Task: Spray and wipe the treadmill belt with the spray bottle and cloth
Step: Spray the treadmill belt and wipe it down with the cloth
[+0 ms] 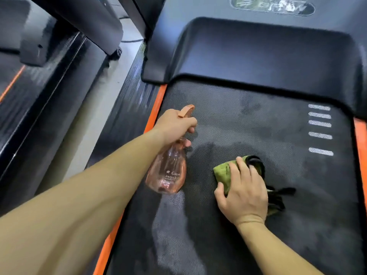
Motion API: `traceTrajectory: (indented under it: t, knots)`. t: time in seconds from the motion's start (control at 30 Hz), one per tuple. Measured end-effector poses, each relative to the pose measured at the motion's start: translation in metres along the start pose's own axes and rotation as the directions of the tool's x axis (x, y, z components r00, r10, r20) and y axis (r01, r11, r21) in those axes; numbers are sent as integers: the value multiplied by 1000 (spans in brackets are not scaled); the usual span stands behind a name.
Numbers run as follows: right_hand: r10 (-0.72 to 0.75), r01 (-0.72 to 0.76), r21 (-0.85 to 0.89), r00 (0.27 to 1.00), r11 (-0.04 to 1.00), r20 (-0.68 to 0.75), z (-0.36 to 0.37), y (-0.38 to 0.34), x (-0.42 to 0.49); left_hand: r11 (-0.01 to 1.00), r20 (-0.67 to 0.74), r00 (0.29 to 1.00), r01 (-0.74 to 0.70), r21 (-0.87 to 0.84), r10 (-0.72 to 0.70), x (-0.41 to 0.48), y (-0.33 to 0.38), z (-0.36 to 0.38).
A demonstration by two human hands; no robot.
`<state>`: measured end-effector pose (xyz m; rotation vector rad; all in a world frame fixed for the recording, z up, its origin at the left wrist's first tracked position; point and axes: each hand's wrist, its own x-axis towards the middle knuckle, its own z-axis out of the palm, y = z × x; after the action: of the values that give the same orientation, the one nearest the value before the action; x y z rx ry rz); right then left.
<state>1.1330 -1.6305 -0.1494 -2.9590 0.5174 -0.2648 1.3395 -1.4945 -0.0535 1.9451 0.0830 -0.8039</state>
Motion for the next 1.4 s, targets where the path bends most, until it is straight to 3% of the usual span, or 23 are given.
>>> traceTrajectory:
  t: [0.23,0.4,0.53,0.63,0.77,0.83,1.0,1.1,1.2,1.27,1.33,1.4]
  knots:
    - [17,-21,34,995,999,102,-6,-2,6,997,-158,987,39,69,-28,-24,29,1]
    - [1,-7,35,982,999,187,-14,0,8,991,-74,988,131,-31,-133,-47,25,-3]
    - [43,-63,125,987,990,156,-14,-5,5,982,-94,983,166,87,-158,-54,8,-16]
    - [-48,37,184,997,982,56,-17,8,-10,963,-85,979,196,186,-183,-53,-4,-14]
    - [-50,47,25,989,999,139,-25,22,-31,973,51,979,191,132,-199,-48,-6,-8]
    - [-127,119,67,983,991,133,-19,27,-28,983,54,984,163,89,-169,-43,-5,-9]
    - [-317,300,163,944,940,91,20,21,106,989,13,992,128,-71,-128,-26,-7,-22]
    - [-250,231,164,963,959,104,34,-16,221,993,3,996,84,-77,-84,-22,-12,-35]
    - [-231,219,125,968,968,95,40,-56,237,990,-32,996,81,-114,-85,-25,-19,-44]
    - [-392,378,173,918,910,61,35,-70,190,981,-85,990,92,-170,-108,-24,-18,-53]
    - [-634,598,236,763,766,125,28,-67,122,978,-87,988,113,-174,-129,-23,-15,-57]
    - [-776,723,288,607,628,171,22,-55,92,978,-51,990,125,-167,-135,-27,-17,-57]
